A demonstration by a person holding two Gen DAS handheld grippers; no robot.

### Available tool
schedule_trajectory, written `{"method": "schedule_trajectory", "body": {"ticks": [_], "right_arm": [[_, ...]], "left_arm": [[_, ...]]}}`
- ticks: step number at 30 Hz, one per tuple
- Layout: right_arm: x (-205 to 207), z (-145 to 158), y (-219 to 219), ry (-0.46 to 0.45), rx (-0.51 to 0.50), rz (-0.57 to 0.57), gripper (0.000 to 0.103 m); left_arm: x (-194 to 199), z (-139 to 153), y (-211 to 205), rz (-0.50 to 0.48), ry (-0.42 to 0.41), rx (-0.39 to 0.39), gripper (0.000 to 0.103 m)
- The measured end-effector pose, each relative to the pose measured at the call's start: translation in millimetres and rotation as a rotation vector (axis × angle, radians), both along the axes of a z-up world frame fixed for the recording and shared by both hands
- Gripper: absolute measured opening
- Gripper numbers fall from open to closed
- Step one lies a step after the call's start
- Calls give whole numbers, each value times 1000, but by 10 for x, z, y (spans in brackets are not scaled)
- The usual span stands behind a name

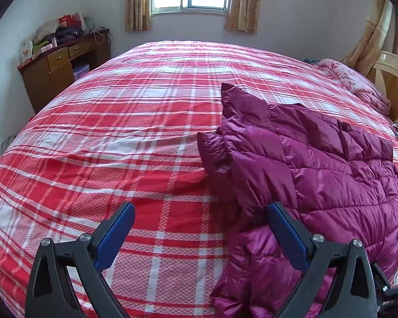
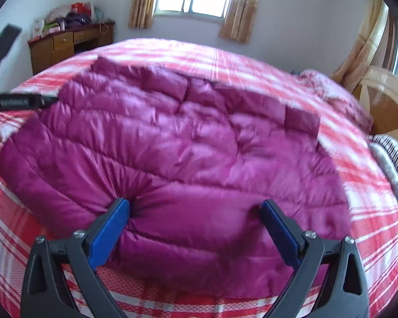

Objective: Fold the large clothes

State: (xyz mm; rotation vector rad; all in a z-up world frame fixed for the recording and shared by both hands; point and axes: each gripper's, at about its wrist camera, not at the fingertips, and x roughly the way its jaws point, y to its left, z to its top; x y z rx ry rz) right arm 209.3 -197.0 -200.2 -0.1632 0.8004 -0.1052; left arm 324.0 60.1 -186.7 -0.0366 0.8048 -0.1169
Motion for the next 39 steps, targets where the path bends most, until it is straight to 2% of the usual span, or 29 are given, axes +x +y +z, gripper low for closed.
{"method": "schedule_trajectory", "body": {"ticks": [1,3,5,7,9,10,13,17,20,25,27,32,36,39], "right_arm": [[7,-41,12,-5,-15,2,103],[-1,-59,50,-9,-36,-4,103],[-2,-71,82,-12,-55,-6,103],[-29,-75,96,-19,-48,-5,103],[-43,-73,91,-25,-41,-5,103],[-42,-72,98,-26,-42,-6,103],[-52,-72,57,-32,-39,-5,103],[-73,-51,36,-30,-14,1,103],[-59,-34,-12,-25,10,7,103],[-109,23,-66,-33,44,23,102],[-156,76,-115,-40,72,24,98],[-378,315,-345,-103,93,18,98],[-507,418,-601,-128,57,-29,98],[-567,395,-904,-118,51,-102,98]], "left_arm": [[9,-27,-27,-16,9,-10,98],[21,-88,-88,-58,42,-34,82],[52,-173,-103,-114,86,-98,64],[62,-229,-94,-130,103,-147,59],[37,-207,-133,-184,110,-183,33],[19,-196,-154,-200,110,-194,26],[-52,-130,-244,-225,77,-140,14],[-146,91,-255,-248,46,-154,10],[-246,368,-270,-265,10,-163,9],[-417,844,-478,-313,-41,-165,9],[-465,1004,-611,-337,-58,-162,9],[-597,1421,-1097,-437,-113,-147,9],[-691,1587,-1690,-533,-149,-95,9],[-755,1595,-2151,-591,-157,-52,9]]}}
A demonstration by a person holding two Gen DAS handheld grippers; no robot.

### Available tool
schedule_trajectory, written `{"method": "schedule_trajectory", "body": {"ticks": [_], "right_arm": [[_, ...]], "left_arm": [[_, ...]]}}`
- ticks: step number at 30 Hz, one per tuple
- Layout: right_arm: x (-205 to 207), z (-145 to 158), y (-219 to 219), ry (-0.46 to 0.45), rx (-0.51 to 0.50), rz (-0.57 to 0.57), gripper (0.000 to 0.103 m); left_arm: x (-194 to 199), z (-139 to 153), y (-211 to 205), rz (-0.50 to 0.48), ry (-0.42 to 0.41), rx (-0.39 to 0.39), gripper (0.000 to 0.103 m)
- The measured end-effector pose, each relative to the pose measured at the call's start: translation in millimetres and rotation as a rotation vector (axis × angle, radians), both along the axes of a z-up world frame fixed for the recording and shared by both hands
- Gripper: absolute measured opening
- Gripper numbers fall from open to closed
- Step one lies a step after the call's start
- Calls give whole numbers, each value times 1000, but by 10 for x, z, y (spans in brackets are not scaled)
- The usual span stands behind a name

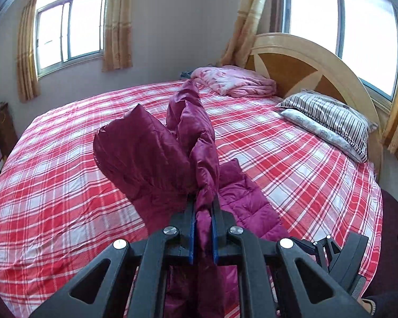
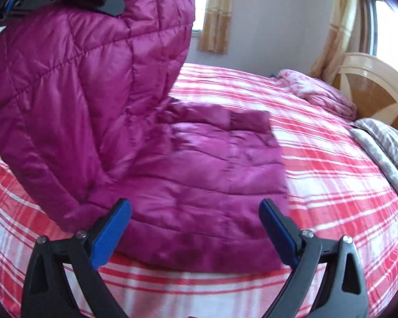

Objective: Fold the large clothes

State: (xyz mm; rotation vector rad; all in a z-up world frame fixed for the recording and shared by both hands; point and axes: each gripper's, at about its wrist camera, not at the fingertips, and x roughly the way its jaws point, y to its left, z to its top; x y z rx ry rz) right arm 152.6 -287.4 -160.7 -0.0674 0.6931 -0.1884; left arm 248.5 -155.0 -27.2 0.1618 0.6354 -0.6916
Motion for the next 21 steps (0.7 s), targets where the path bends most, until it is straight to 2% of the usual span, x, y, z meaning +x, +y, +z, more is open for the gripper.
{"method": "schedule_trajectory", "body": {"ticks": [5,14,17,19,21], "right_arm": [[-138,-147,-504,20,41,-113,98],[-378,-283,-1086,29,109,-277,98],[-430,-282,-1225,45,124,-330,98],[-478,-295,-1328,51,124,-363,98],[-509,-333,-1427,61,132,-392,98]], "left_arm": [[-142,-178,-738,-68,-53,98,9],[-519,-915,-1766,-170,-165,296,7],[-617,-1095,-1955,-201,-239,349,7],[-649,-1176,-2001,-227,-246,373,7],[-722,-1115,-1941,-245,-248,346,7]]}}
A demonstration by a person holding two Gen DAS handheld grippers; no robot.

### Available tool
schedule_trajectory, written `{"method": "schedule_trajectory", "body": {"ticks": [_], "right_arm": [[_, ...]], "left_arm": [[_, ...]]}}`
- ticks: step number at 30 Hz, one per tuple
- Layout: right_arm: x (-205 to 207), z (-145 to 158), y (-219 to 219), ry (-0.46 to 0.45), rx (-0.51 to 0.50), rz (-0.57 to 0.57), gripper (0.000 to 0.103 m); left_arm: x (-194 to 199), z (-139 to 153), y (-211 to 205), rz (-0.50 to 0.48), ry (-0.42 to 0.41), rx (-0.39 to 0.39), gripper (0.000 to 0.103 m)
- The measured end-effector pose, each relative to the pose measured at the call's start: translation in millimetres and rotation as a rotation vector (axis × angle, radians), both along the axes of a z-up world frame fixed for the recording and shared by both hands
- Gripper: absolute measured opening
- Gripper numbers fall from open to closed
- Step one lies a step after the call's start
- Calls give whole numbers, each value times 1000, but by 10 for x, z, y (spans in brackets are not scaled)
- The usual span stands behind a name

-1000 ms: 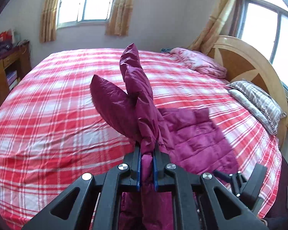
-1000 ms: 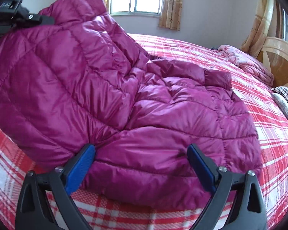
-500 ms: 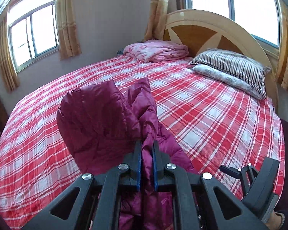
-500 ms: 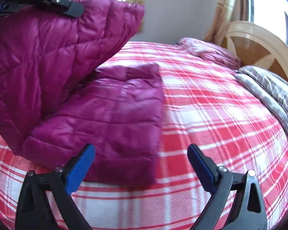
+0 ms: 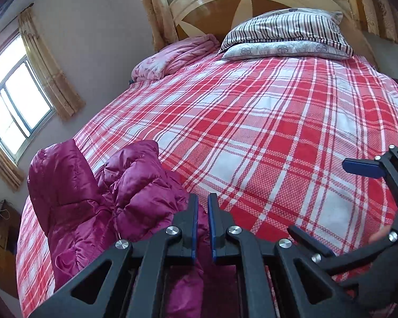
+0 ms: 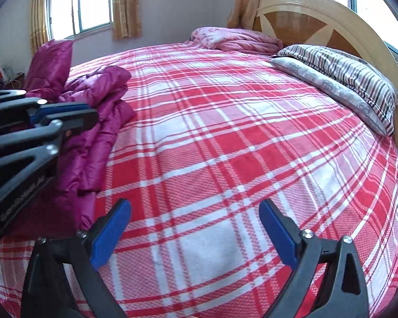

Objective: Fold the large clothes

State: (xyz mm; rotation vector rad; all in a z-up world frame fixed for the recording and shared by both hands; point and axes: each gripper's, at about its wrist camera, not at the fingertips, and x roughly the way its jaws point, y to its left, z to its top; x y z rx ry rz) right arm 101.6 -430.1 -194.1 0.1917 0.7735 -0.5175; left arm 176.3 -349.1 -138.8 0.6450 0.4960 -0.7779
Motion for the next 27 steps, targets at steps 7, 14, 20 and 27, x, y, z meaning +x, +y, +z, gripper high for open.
{"method": "schedule_trajectory", "body": {"ticks": [7,14,20,27], "right_arm": [[-46,-58,-78,-11,10,-21,98],[-221,561,236,-315,96,114,98],[220,1054,820,-396,137,414,94],[552,568,890,-161,217,450,11]], "left_arm": [[-399,903,636,20,-75,-236,8],[550,840,1572,458,-130,-316,90],[1178,544,1887,587,32,-334,90],[1213,303,1467,496,19,-273,90]]}}
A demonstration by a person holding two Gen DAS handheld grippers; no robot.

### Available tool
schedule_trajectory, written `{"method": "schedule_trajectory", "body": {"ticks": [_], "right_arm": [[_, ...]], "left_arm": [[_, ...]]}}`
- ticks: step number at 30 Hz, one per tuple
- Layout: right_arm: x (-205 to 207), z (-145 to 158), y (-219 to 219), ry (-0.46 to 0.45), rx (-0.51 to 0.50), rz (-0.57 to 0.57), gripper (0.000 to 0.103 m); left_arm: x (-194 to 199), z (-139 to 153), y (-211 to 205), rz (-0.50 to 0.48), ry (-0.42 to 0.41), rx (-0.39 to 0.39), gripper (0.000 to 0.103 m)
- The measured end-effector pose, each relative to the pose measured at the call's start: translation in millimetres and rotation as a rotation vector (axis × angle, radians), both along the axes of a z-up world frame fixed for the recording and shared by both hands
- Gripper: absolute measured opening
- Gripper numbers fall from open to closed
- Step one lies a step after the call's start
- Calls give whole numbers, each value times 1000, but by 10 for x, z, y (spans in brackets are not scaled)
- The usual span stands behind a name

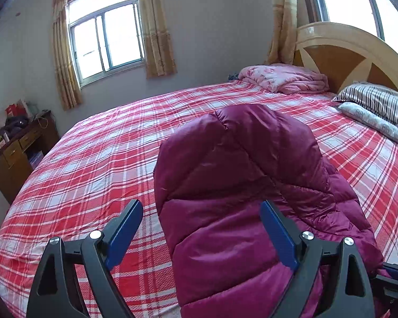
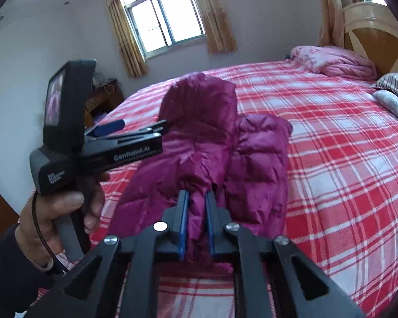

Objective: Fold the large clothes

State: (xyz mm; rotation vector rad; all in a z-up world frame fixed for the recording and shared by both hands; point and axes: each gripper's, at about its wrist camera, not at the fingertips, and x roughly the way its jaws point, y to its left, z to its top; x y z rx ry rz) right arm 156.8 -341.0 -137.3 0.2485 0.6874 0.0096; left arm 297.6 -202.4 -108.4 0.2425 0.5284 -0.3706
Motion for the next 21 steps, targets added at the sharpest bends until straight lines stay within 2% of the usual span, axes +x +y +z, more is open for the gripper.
{"method": "schedule_trajectory", "body": {"ticks": [4,8,10,11,12,13,14,16,18,19,20,21], "right_arm": [[-63,-449,-264,139,10,-84,6],[-160,-545,-418,153,45,-136,6],[-200,-416,-536,114,74,-188,25],[-230,-316,-599,77,89,-218,55],[-268,-225,-646,35,100,-250,78],[-288,-128,-669,-11,107,-269,80],[-262,-48,-668,-36,104,-268,80],[-86,25,-596,-22,92,-224,74],[66,16,-474,-3,99,-161,51],[163,-39,-395,37,86,-127,40],[240,-122,-321,88,67,-105,20],[287,-159,-284,118,52,-102,20]], "left_arm": [[77,-120,-227,-43,-7,8,90],[219,-283,-454,-79,78,-12,90],[174,-329,-575,-90,71,14,90],[147,-336,-612,-96,61,20,90],[123,-330,-619,-106,56,19,90],[117,-322,-630,-111,54,19,90],[110,-322,-641,-114,56,13,90],[115,-340,-662,-121,67,4,90],[122,-351,-687,-124,71,9,90],[132,-346,-692,-123,75,12,90],[147,-323,-667,-121,82,2,90],[158,-290,-606,-113,87,-14,90]]}}
